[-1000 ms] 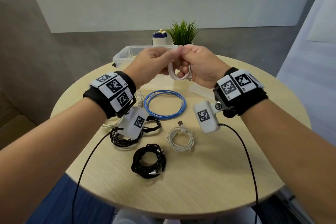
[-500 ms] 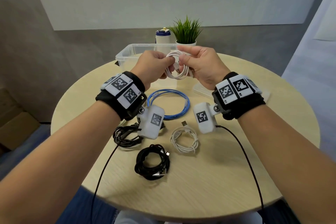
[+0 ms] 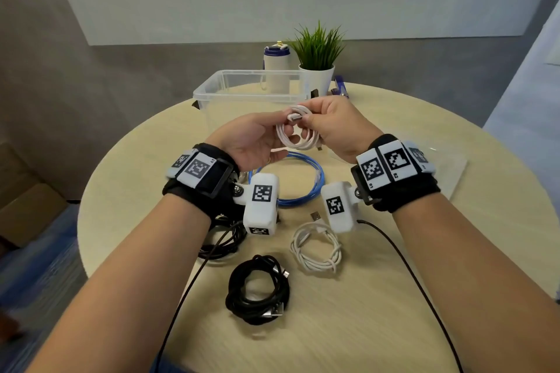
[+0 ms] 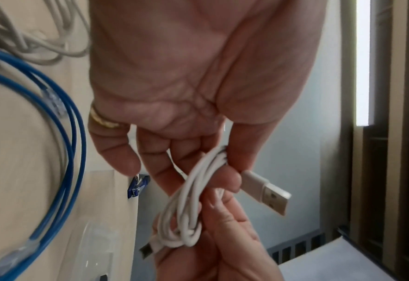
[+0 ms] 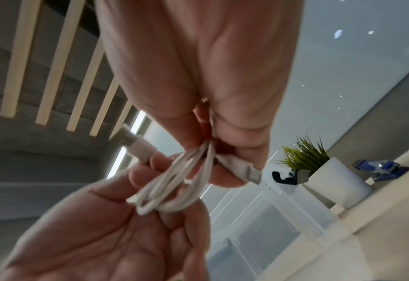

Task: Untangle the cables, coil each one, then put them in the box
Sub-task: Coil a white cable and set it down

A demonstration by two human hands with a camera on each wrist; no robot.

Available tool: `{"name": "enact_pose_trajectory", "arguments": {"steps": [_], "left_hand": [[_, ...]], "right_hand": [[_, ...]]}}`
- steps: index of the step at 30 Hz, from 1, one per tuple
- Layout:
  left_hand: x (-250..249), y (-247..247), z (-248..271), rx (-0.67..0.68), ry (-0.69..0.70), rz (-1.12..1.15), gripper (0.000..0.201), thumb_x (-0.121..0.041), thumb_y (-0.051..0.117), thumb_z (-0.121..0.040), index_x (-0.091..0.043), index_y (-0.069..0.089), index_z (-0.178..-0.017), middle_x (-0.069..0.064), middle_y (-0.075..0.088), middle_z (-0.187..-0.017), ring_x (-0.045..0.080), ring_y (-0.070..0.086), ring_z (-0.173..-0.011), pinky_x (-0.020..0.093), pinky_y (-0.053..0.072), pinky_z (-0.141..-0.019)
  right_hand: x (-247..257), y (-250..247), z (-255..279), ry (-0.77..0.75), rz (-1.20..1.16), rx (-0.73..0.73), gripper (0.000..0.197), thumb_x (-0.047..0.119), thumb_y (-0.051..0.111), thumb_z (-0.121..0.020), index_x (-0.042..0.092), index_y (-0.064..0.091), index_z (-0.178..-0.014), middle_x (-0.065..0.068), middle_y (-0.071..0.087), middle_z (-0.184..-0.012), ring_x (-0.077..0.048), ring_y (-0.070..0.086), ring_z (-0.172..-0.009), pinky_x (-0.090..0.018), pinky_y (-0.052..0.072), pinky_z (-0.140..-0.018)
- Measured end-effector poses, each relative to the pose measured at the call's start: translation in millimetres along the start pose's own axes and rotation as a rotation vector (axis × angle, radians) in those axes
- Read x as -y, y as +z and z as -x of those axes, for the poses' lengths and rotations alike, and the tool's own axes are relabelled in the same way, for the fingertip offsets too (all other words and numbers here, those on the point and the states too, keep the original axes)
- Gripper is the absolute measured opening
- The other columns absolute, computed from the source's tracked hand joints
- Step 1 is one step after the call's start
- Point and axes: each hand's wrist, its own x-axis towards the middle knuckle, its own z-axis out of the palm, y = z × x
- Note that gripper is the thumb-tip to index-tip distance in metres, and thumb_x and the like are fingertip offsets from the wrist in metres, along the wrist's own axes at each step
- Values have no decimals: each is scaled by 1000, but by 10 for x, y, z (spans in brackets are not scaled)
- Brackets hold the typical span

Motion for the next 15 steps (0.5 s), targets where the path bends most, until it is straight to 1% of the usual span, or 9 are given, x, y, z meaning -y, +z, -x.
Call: {"name": "enact_pose_trajectory", "arguments": {"steps": [2,3,4,7,8,9,11,13,15], "left_hand": [[28,-33,-20,38,-3,23,13,-34,60,-79,-23,65,-77,-9,57,-60,13,55,-81,30,39,-73],[40,-47,-28,54,-4,36,13,-34,60,-77,-23,64,-73,-9,56,-60,14,55,-81,31,38,-74],[49,-59,-34,66,-10,52,13,-33,58,-76,-23,63,-70,-8,55,-60,14,55,-78,32,38,-75],[88,-92,-54,81,-25,125,15,-30,50,-73,-20,58,-65,-6,55,-59,14,56,-71,34,38,-74],[98,-102,-56,85,-32,149,15,-29,49,-72,-20,56,-63,-5,55,-60,14,56,-70,34,38,-74],[107,-115,-61,85,-40,164,15,-28,48,-72,-19,55,-62,-5,55,-61,14,55,-70,34,38,-74],[118,-131,-72,68,-52,144,16,-27,47,-76,-20,55,-65,-5,55,-64,13,54,-68,33,38,-74],[127,-124,-90,29,-50,86,17,-27,46,-85,-20,57,-74,-4,56,-71,12,53,-68,30,39,-72],[140,-98,-114,-12,-12,36,12,-23,49,-90,-19,59,-86,-2,59,-78,12,57,-70,27,42,-68]], "right_hand": [[-9,-5,-6,40,-69,48,26,-6,44,-95,-1,64,-109,-7,63,-77,-10,55,-59,-22,44,-54],[-5,-7,0,55,-87,70,25,-5,42,-96,-1,64,-107,-7,61,-76,-11,55,-59,-23,43,-54],[-5,-6,2,69,-89,84,24,-4,41,-97,0,63,-106,-7,59,-75,-11,54,-58,-22,41,-53],[-12,25,4,131,-118,149,24,7,39,-100,0,59,-112,-8,55,-74,-11,49,-57,-23,35,-51],[-18,37,7,161,-165,174,23,10,39,-101,2,59,-109,-7,55,-73,-11,48,-56,-23,34,-51],[-23,48,7,188,-213,188,21,13,39,-102,5,58,-100,-5,54,-69,-10,47,-54,-23,32,-48],[-21,73,16,220,-277,179,21,16,38,-102,11,51,-86,1,50,-59,-8,44,-47,-20,29,-42],[-29,106,12,220,-296,134,21,16,36,-102,12,48,-86,3,46,-55,-7,40,-44,-18,26,-38],[-50,145,3,206,-298,89,20,16,34,-103,12,48,-88,4,44,-55,-7,37,-43,-16,26,-36]]}}
